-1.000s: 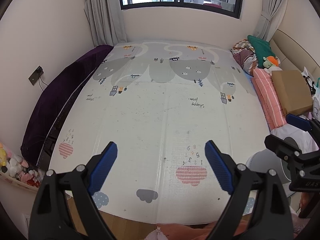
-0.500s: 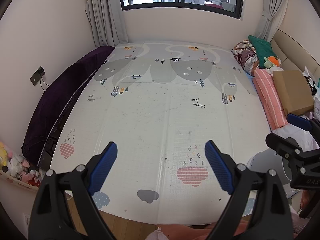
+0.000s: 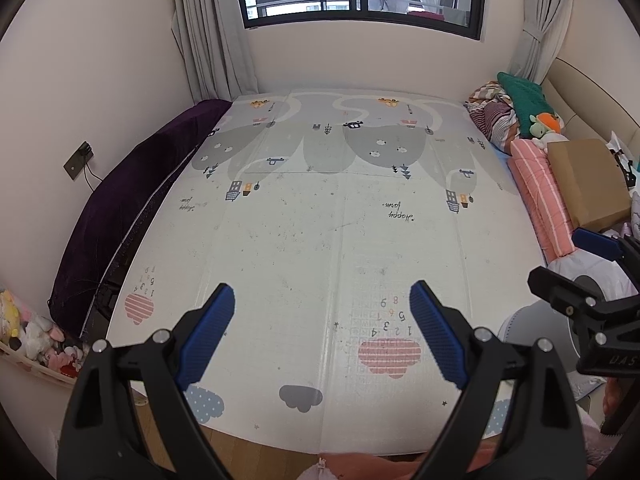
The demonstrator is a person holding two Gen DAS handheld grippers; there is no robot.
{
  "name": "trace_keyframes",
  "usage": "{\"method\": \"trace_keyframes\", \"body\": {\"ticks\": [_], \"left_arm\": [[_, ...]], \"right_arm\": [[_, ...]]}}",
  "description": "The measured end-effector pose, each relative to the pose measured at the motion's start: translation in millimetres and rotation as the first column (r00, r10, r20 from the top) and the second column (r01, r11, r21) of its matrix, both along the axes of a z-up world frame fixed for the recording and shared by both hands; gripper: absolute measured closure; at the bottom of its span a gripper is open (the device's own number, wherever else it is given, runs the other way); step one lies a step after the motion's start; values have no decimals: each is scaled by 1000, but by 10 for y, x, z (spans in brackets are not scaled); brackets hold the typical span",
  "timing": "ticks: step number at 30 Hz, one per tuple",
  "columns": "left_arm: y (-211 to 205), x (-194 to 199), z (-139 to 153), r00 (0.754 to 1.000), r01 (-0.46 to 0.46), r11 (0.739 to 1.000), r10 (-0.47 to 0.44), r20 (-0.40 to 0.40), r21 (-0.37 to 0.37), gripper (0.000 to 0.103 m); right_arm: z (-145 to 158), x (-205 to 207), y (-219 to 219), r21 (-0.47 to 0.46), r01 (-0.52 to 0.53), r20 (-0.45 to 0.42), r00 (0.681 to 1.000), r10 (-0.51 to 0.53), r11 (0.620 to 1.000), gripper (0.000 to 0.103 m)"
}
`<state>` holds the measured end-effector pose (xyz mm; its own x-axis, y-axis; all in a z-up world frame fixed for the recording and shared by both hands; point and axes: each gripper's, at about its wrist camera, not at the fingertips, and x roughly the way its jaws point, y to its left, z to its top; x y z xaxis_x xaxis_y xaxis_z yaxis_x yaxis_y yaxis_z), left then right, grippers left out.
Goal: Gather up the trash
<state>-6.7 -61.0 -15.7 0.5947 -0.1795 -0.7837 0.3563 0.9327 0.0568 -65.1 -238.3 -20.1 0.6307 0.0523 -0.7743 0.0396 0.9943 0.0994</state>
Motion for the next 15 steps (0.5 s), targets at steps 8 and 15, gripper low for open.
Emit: {"method": "trace_keyframes", "body": {"ticks": [8,15], "left_arm": [[-57,-57,23,1000,8,1000,-9,25,27,14],[-43,-96,39,1000,-7,1000,6,24,28,14]], "right_arm": [[-9,35,10,-4,-7,-2,1000,7,1000,7],[-10,35,25,-6,-9,-3,1000,9,1000,7]]}}
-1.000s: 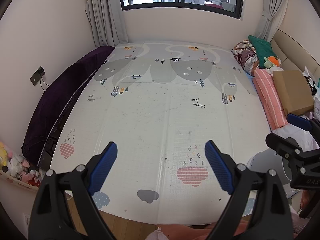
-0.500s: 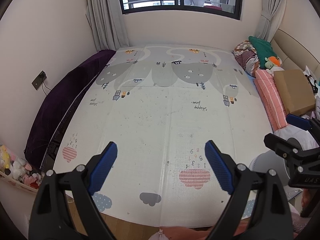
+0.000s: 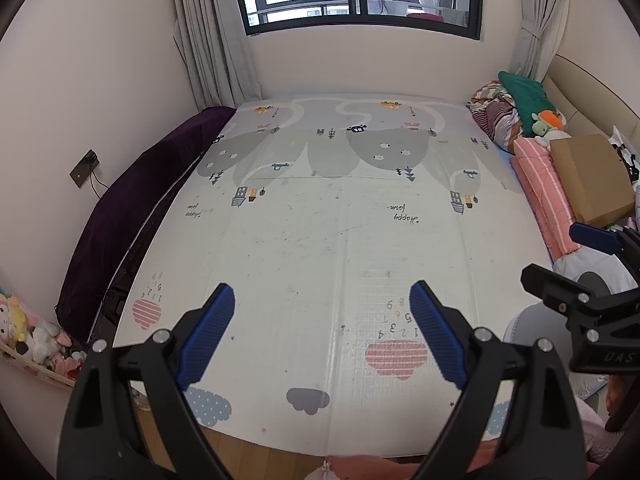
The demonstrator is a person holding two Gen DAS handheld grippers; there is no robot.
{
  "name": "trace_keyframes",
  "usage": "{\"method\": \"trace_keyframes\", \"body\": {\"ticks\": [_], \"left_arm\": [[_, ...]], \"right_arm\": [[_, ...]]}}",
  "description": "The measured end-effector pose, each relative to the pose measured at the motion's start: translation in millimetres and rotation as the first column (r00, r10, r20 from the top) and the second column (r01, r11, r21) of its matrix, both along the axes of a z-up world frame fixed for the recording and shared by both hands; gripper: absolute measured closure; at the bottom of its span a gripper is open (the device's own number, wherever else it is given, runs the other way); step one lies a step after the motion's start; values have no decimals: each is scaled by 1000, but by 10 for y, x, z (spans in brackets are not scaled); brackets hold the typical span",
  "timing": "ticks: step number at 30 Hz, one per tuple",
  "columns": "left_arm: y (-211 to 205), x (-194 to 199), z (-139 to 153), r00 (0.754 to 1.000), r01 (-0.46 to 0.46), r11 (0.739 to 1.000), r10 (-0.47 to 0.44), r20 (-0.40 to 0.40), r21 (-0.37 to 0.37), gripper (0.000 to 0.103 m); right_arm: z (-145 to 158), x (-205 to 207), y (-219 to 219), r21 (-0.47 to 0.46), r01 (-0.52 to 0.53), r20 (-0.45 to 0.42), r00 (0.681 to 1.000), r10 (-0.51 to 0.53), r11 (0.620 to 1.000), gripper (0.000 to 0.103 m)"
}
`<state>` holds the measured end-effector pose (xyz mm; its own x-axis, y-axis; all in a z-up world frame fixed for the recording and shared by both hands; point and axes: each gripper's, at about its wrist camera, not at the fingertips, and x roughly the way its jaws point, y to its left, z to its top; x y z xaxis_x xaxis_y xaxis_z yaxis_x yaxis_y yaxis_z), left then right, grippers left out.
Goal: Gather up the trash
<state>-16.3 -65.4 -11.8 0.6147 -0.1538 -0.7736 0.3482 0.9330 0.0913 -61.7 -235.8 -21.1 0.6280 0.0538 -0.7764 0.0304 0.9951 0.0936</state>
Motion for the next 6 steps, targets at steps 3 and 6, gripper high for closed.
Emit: {"method": "trace_keyframes", "body": {"ticks": [3,6], "left_arm": [[8,-10,1,1000,-3,1000,3,-3,0,14],[14,-7,3,1000,-2,1000,2,-3,-1,14]], "right_arm": [[-1,4,6,-1,0,1,1000,0,1000,7],[-2,3,7,1,1,1,1000,-1,1000,7]]}}
